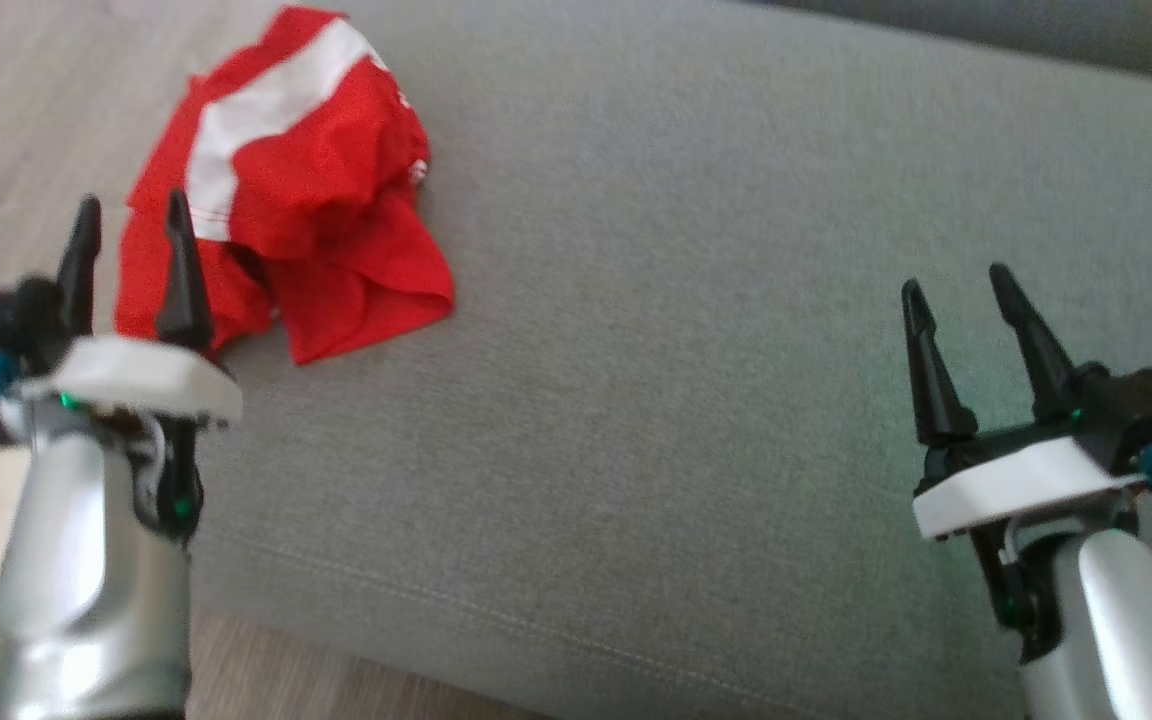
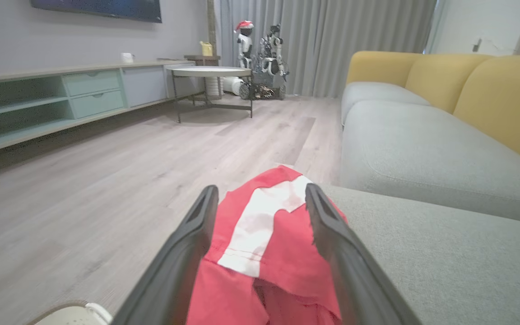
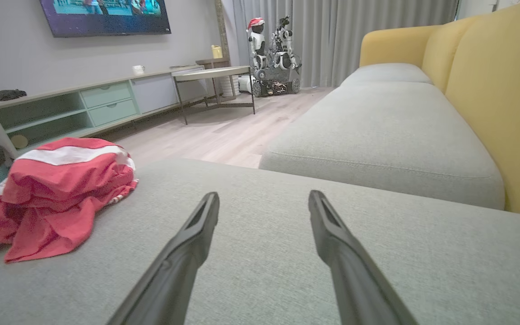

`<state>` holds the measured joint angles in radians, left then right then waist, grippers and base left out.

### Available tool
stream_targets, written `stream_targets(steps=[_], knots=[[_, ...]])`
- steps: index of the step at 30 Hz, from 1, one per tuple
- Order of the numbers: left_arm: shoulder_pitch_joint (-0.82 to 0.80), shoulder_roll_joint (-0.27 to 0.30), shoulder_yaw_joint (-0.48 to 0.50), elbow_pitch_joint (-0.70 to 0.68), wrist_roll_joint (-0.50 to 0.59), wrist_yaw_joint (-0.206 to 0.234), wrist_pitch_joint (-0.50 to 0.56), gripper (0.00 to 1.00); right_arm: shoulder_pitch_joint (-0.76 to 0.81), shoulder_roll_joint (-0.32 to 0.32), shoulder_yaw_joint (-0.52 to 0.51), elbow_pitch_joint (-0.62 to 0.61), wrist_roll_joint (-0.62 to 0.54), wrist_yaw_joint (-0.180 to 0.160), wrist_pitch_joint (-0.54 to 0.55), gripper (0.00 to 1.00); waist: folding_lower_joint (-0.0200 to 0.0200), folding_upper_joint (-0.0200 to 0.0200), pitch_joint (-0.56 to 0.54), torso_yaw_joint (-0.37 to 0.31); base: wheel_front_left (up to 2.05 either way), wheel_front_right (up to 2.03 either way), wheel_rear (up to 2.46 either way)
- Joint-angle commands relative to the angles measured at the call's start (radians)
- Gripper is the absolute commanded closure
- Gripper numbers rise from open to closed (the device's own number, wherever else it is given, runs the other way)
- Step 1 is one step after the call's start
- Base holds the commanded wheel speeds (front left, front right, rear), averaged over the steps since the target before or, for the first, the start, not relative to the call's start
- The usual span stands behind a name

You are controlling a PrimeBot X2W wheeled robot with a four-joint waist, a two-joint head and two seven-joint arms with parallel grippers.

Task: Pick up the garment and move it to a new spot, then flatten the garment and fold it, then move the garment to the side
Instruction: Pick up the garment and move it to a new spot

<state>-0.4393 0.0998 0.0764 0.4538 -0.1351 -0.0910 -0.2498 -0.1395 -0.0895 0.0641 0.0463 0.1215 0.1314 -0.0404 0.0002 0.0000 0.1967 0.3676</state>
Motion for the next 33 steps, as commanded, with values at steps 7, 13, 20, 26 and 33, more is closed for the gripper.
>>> stream_targets(steps=[7,13,20,26,33], knots=[[-0.213,0.085,0.032,0.227,-0.057,-0.025,0.041,0.0,-0.062,-0.026,0.028,-0.055,-0.006,-0.001,0.015,0.0,-0.0002,0.0,0.099,-0.073,0.0,0.0,0.0],[-0.324,0.122,0.036,0.428,-0.09,-0.028,0.132,0.0,-0.076,-0.028,0.022,-0.055,-0.003,-0.001,0.014,0.0,-0.0002,0.0,0.122,-0.098,0.0,0.0,0.0],[-0.397,0.151,0.03,0.555,-0.092,-0.015,0.153,1.0,-0.084,-0.023,0.016,-0.05,0.0,-0.001,0.011,0.0,-0.0002,0.0,0.129,-0.107,0.0,0.0,0.0],[-0.416,0.179,0.019,0.541,-0.071,0.01,0.034,1.0,-0.079,-0.018,0.002,-0.043,-0.001,-0.001,0.0,0.0,-0.0002,0.0,0.096,-0.105,0.0,0.0,0.0],[-0.381,0.196,0.011,0.386,-0.053,0.026,-0.008,1.0,-0.052,-0.002,-0.024,-0.032,0.002,-0.001,-0.02,0.0,-0.0002,0.0,0.016,-0.1,0.0,0.0,0.0]])
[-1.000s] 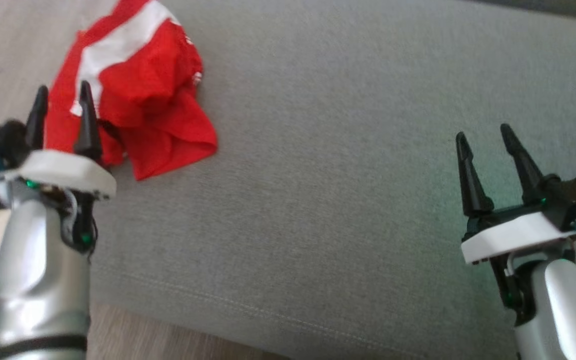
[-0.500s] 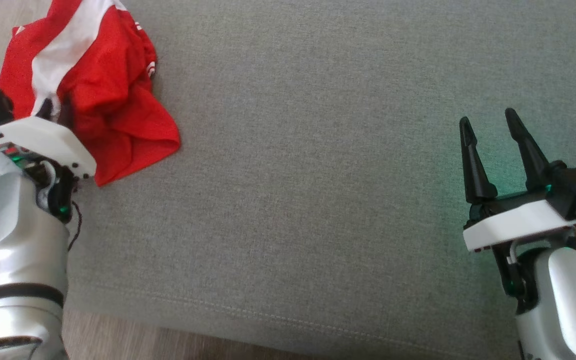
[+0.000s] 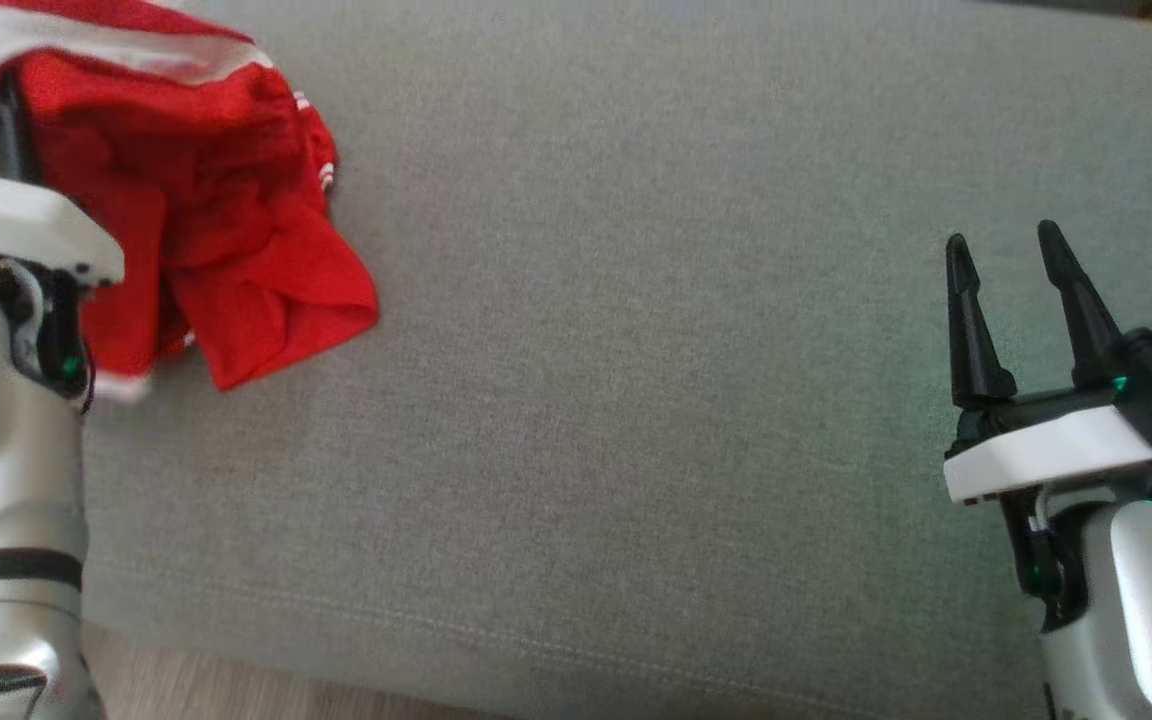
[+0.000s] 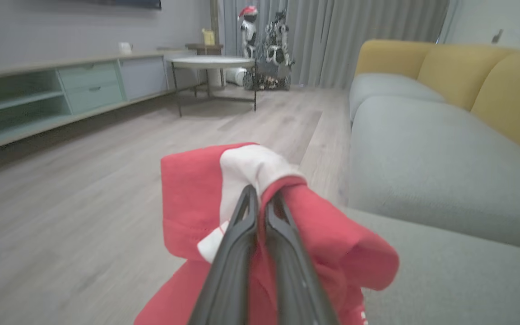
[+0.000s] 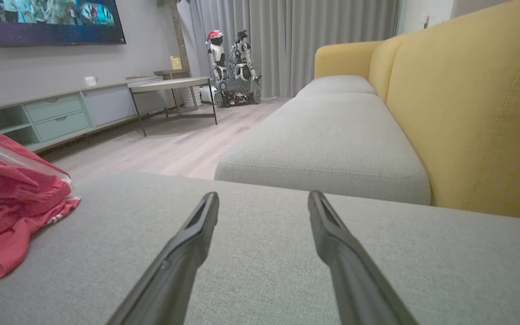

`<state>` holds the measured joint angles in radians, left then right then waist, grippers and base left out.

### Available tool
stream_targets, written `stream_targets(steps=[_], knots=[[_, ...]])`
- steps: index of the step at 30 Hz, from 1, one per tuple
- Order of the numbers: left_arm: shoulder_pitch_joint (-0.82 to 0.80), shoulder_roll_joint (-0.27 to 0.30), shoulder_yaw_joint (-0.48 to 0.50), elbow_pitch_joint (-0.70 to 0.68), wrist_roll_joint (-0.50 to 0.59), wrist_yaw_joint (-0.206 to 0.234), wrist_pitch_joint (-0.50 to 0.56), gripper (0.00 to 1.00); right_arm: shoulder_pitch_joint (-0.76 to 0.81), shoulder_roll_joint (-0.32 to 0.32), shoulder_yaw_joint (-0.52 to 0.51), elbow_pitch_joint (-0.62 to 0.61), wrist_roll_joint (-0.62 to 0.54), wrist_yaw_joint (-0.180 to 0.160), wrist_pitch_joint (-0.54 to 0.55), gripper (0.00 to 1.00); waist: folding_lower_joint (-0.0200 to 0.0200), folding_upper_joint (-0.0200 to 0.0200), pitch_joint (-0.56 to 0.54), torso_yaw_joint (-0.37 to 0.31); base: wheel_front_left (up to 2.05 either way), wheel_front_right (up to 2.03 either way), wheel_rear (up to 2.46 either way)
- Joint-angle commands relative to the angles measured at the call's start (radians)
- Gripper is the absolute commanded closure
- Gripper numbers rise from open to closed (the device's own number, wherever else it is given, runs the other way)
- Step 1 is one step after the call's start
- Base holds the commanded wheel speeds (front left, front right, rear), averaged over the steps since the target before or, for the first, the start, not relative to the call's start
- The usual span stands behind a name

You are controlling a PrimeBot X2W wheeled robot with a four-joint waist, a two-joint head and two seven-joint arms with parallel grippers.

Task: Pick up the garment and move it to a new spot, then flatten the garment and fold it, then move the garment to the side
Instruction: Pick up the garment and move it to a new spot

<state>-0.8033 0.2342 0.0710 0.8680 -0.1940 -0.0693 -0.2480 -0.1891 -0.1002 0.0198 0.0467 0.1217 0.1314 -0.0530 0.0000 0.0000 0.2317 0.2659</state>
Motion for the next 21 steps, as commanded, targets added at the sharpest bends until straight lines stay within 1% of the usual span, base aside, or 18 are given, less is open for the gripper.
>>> stream_targets(steps=[1,6,8,17,18,21], knots=[[-0.006,0.063,0.017,-0.059,0.007,0.006,-0.011,1.0,0.004,0.012,0.016,-0.032,0.003,-0.001,-0.011,0.0,0.0,0.0,-0.031,0.002,0.0,0.0,0.0],[0.085,0.052,0.01,-0.241,0.012,0.02,-0.011,1.0,0.041,0.027,0.002,-0.025,0.01,-0.001,-0.022,0.0,0.0,0.0,-0.096,-0.009,0.0,0.0,0.0],[0.137,0.045,0.003,-0.324,0.012,0.022,0.006,1.0,0.057,0.032,-0.001,-0.025,0.013,-0.001,-0.025,0.0,0.0,0.0,-0.119,-0.018,0.0,0.0,0.0],[0.445,-0.006,-0.048,-0.797,0.023,0.057,0.153,1.0,0.118,0.046,-0.007,-0.055,0.022,-0.001,-0.021,0.0,0.0,0.0,-0.171,-0.076,0.0,0.0,0.0],[0.445,-0.006,-0.048,-0.797,0.023,0.057,0.153,1.0,0.118,0.046,-0.007,-0.055,0.022,-0.001,-0.021,0.0,0.0,0.0,-0.171,-0.076,0.0,0.0,0.0],[0.523,-0.03,-0.08,-0.916,0.025,0.062,0.196,1.0,0.128,0.048,-0.006,-0.066,0.028,-0.001,-0.018,0.0,0.0,0.0,-0.173,-0.103,0.0,0.0,0.0]])
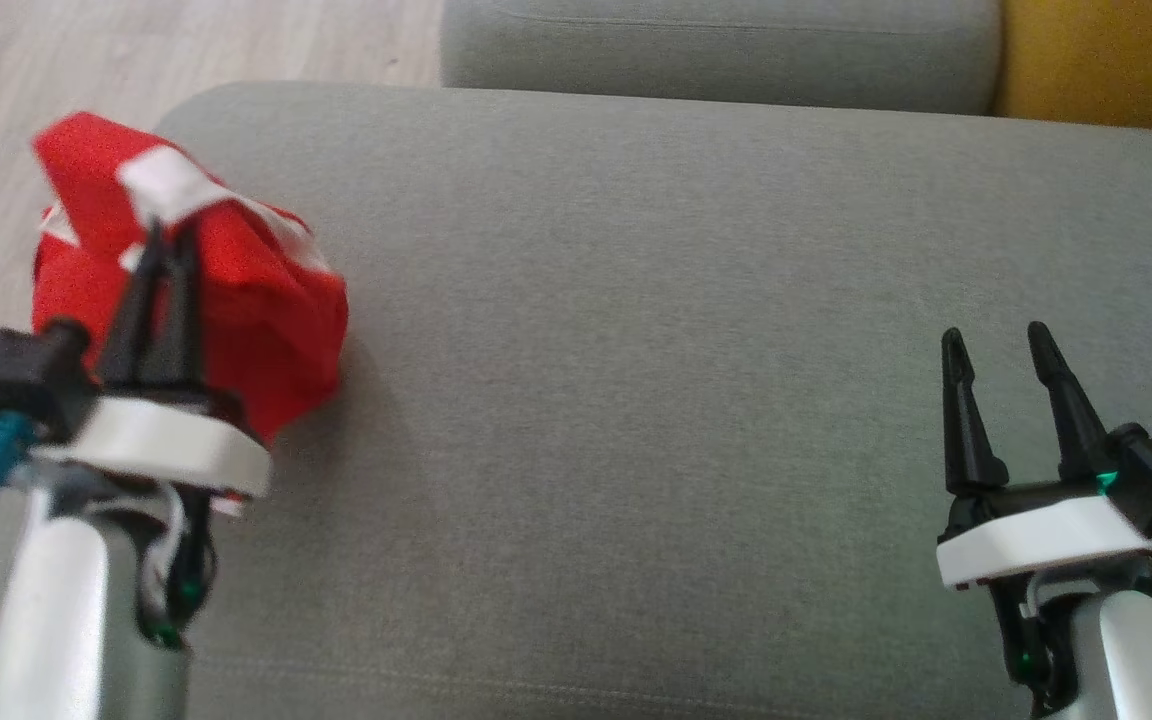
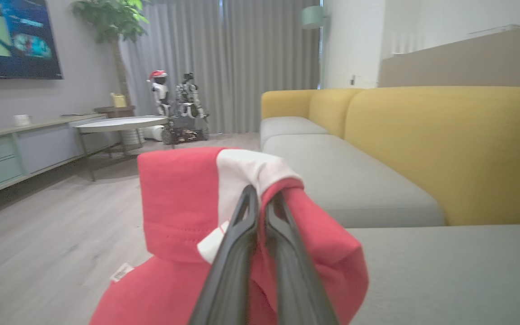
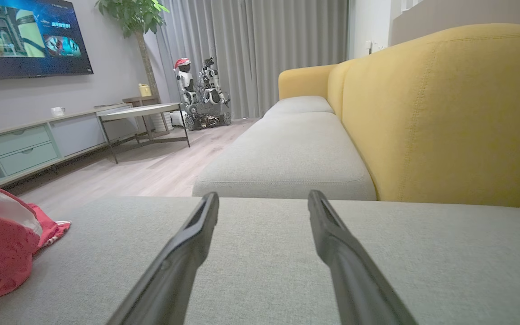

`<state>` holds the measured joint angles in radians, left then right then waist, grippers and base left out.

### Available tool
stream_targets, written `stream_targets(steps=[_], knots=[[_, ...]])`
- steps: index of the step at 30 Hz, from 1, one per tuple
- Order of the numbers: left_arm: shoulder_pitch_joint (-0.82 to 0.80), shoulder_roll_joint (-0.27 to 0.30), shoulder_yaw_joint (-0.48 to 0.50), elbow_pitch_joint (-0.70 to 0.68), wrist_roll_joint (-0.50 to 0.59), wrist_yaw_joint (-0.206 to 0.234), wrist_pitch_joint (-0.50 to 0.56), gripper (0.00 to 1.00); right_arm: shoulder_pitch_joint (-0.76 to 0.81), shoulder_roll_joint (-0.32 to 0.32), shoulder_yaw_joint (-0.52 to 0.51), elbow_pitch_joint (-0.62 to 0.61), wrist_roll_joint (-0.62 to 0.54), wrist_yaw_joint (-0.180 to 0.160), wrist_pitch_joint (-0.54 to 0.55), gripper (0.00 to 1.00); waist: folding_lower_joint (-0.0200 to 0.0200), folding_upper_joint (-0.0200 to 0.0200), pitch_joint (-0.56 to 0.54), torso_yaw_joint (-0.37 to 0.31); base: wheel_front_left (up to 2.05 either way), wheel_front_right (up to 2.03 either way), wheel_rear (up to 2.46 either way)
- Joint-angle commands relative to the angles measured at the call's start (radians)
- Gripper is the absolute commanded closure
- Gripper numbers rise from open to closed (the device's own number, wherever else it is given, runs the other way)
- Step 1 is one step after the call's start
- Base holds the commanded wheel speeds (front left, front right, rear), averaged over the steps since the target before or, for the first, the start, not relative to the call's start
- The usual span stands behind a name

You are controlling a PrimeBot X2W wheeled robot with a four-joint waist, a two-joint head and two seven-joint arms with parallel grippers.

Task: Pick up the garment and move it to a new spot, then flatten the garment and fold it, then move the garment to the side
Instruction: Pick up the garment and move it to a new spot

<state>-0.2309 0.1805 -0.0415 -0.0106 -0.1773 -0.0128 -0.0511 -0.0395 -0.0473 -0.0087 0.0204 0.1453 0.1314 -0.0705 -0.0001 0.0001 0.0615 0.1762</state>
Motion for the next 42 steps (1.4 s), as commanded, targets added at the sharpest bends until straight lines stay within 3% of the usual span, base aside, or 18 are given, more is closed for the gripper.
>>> stream_targets(steps=[1,8,16,21,29,36,37,38,39,42], knots=[[-0.031,0.017,0.019,-0.067,0.011,0.005,0.012,1.0,-0.02,-0.004,0.023,-0.043,0.004,-0.001,0.0,0.0,0.0001,-0.0001,-0.002,-0.024,0.0,0.0,0.0],[0.008,-0.034,-0.104,-0.162,0.014,-0.027,0.066,1.0,-0.033,-0.003,0.043,-0.067,0.021,-0.001,0.001,0.0,0.0001,-0.0001,0.031,-0.135,0.0,0.0,0.0],[-0.075,-0.098,-0.271,-0.134,0.003,-0.067,0.061,1.0,-0.058,-0.003,0.056,-0.065,0.048,-0.001,-0.018,0.0,0.0001,-0.0001,0.08,-0.291,0.0,0.0,0.0],[-0.136,-0.118,-0.345,-0.081,-0.004,-0.063,0.051,1.0,-0.068,-0.003,0.057,-0.058,0.067,-0.001,-0.038,0.0,0.0001,-0.0001,0.116,-0.362,0.0,0.0,0.0],[-0.12,-0.099,-0.359,0.078,-0.004,-0.044,0.066,1.0,-0.083,-0.003,0.057,-0.04,0.09,-0.001,-0.069,0.0,0.0001,-0.0001,0.182,-0.371,0.0,0.0,0.0],[-0.076,-0.064,-0.333,0.181,-0.01,-0.023,0.021,1.0,-0.113,-0.003,0.074,-0.016,0.092,-0.001,-0.074,0.0,0.0001,-0.0001,0.209,-0.306,0.0,0.0,0.0],[-0.075,-0.065,-0.334,0.19,-0.013,-0.023,0.014,0.93,-0.116,-0.003,0.077,-0.014,0.093,-0.001,-0.073,0.0,0.0001,-0.0001,0.21,-0.298,0.0,0.0,0.0],[-0.074,-0.069,-0.336,0.196,-0.016,-0.024,0.004,0.54,-0.119,-0.003,0.078,-0.012,0.092,-0.001,-0.072,0.0,0.0001,-0.0001,0.21,-0.289,0.0,0.0,0.0],[-0.075,-0.073,-0.338,0.201,-0.019,-0.023,-0.007,0.0,-0.122,-0.003,0.078,-0.01,0.091,-0.001,-0.072,0.0,0.0001,-0.0001,0.209,-0.281,0.0,0.0,0.0],[-0.075,-0.081,-0.341,0.206,-0.026,-0.022,-0.035,0.0,-0.126,-0.003,0.08,-0.006,0.087,-0.001,-0.07,0.0,0.0001,-0.0001,0.202,-0.267,0.0,0.0,0.0]])
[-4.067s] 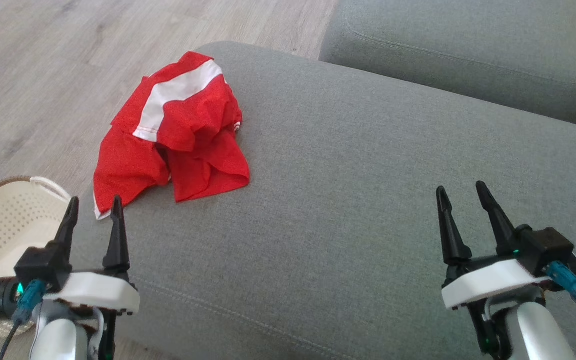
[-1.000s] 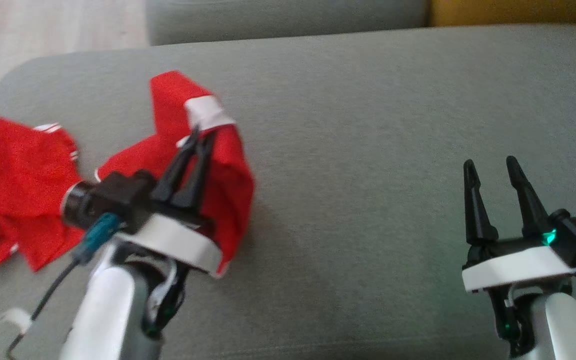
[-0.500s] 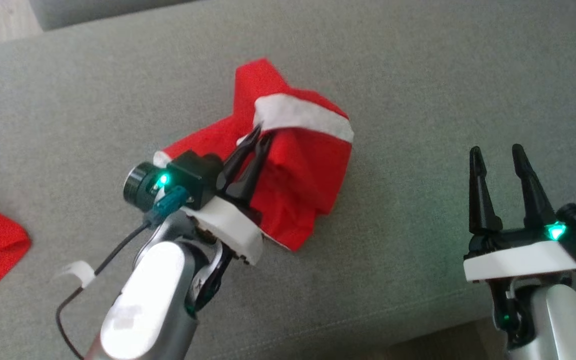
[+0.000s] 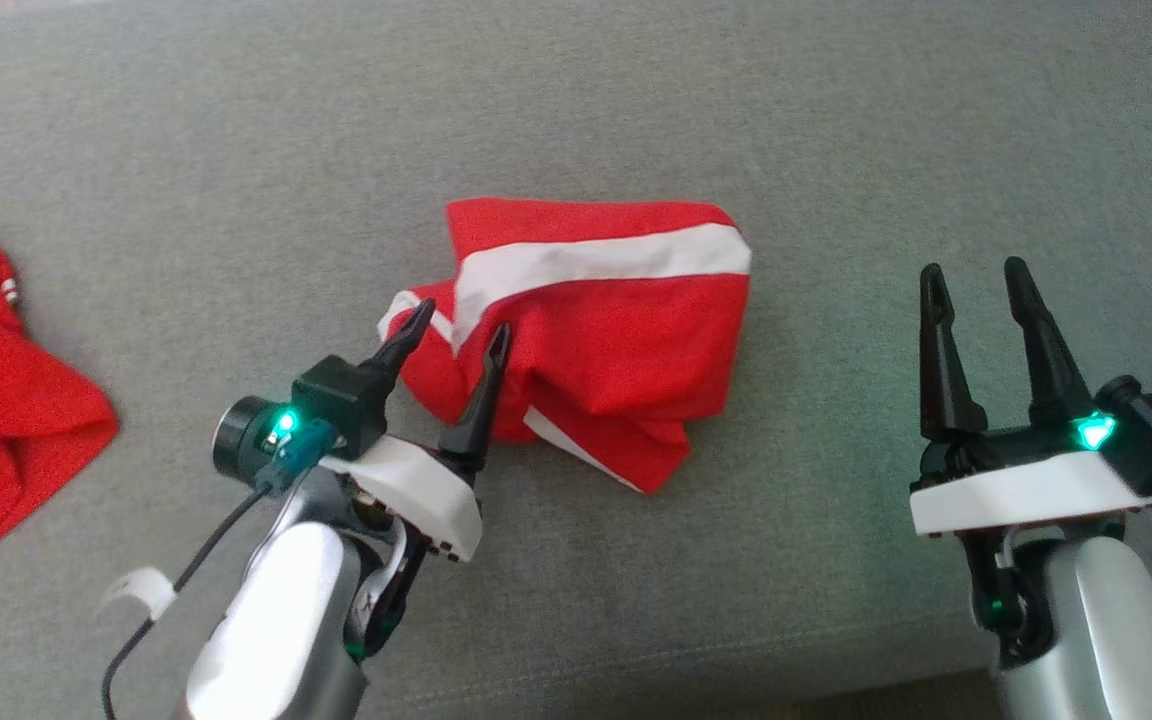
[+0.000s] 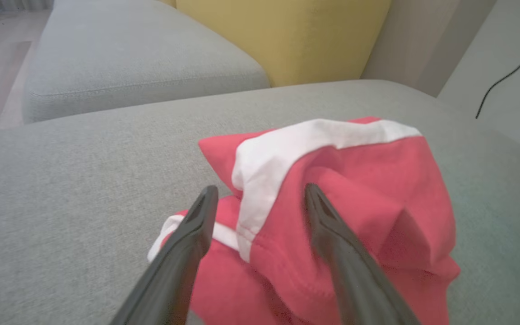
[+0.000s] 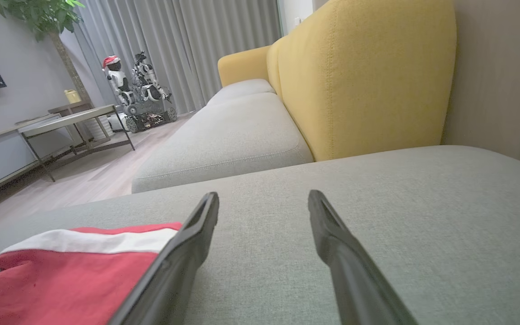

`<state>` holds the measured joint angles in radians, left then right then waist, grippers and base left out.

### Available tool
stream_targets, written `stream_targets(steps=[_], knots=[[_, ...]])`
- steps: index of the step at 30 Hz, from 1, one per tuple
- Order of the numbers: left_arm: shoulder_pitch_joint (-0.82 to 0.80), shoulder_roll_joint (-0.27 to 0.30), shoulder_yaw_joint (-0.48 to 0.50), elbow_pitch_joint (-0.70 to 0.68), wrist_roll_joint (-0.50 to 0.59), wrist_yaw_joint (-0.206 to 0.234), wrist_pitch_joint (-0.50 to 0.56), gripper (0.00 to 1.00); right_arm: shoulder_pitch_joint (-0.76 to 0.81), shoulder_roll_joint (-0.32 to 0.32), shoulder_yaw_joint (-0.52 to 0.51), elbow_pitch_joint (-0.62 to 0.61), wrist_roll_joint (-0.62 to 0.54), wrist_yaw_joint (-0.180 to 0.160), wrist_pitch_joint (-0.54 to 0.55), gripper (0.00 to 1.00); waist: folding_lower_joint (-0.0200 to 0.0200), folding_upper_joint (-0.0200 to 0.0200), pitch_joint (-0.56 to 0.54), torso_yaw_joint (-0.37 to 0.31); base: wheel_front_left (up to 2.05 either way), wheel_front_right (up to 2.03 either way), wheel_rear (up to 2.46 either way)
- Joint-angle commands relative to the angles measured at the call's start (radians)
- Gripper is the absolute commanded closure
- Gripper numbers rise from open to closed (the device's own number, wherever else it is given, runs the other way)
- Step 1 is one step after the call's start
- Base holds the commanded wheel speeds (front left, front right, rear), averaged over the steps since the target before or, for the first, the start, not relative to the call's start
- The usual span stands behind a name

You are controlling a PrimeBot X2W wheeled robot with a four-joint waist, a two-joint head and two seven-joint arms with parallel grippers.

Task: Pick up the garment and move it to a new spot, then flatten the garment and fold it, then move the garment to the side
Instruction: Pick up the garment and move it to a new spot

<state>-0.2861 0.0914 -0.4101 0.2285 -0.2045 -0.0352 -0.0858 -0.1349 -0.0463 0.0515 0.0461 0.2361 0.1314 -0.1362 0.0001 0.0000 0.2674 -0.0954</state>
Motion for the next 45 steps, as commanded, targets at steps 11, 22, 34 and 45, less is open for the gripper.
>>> stream_targets(steps=[11,22,34,45], knots=[[0.019,0.0,0.085,-0.039,-0.029,0.069,-0.137,0.0,-0.023,-0.004,0.014,-0.023,-0.046,-0.001,0.023,0.0,-0.0001,0.0,-0.073,0.07,0.0,0.0,0.0],[0.098,0.089,0.203,-0.072,-0.033,0.142,-0.164,0.0,0.025,-0.004,0.006,-0.029,-0.086,-0.001,0.056,0.0,-0.0001,0.0,-0.147,0.115,0.0,0.0,0.0],[0.186,0.138,0.197,-0.105,-0.043,0.125,-0.156,0.0,0.091,-0.004,-0.001,-0.041,-0.111,-0.001,0.09,0.0,-0.0001,0.0,-0.214,0.115,0.0,0.0,0.0],[0.242,0.143,0.192,-0.134,-0.06,0.135,-0.138,0.0,0.134,-0.004,-0.013,-0.043,-0.091,-0.001,0.098,0.0,-0.0001,0.0,-0.258,0.115,0.0,0.0,0.0]])
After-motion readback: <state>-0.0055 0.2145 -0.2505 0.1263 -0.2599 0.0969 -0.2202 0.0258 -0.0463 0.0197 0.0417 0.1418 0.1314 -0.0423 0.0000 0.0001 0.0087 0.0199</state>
